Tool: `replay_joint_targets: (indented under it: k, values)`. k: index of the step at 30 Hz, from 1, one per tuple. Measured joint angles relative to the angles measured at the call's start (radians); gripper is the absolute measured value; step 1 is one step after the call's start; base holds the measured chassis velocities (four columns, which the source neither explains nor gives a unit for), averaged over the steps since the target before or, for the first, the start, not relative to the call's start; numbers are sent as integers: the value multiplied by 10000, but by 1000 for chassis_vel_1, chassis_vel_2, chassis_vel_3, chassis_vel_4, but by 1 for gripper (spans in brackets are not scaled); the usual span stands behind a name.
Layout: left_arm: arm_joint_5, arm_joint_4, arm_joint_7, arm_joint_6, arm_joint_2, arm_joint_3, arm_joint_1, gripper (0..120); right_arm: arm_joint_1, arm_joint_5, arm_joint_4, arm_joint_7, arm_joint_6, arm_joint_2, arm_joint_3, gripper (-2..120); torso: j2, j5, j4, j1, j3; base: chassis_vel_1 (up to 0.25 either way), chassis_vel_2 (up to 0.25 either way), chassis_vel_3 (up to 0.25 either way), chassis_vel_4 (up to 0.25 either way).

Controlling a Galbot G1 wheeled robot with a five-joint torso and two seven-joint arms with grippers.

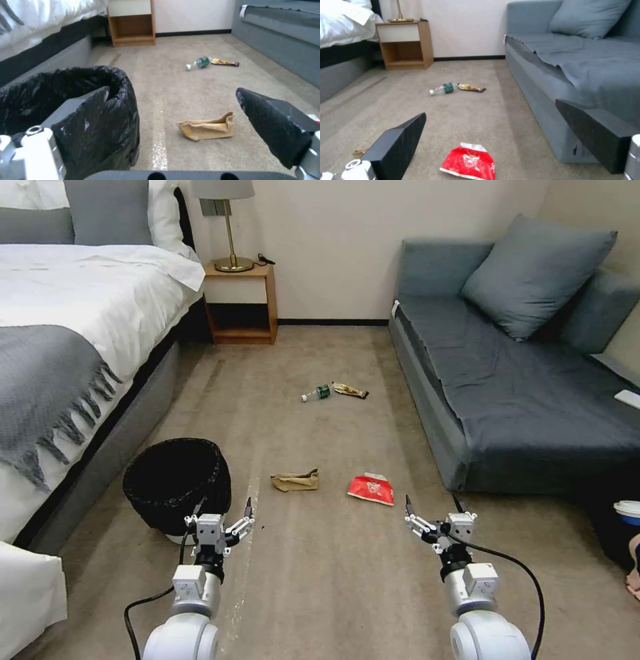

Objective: Pick up the trash bin, then pick up the garbage on the floor and place it into the trash bin.

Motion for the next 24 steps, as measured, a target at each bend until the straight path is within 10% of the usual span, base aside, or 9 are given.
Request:
replay_joint_targets:
  k: [12, 24]
  values:
    - [-240, -320, -44, 319, 6, -207, 88, 100, 51, 202, 97, 145, -333, -182, -150, 100, 0, -5, -2, 0, 1, 0, 0, 0, 0]
    - [-3006, -3904, -867, 3894, 123, -2605, 1034, 100, 666, 2396, 1242, 1826, -3859, -2066, -1745, 100, 0, -1, 2, 0, 0, 0, 0, 0, 0]
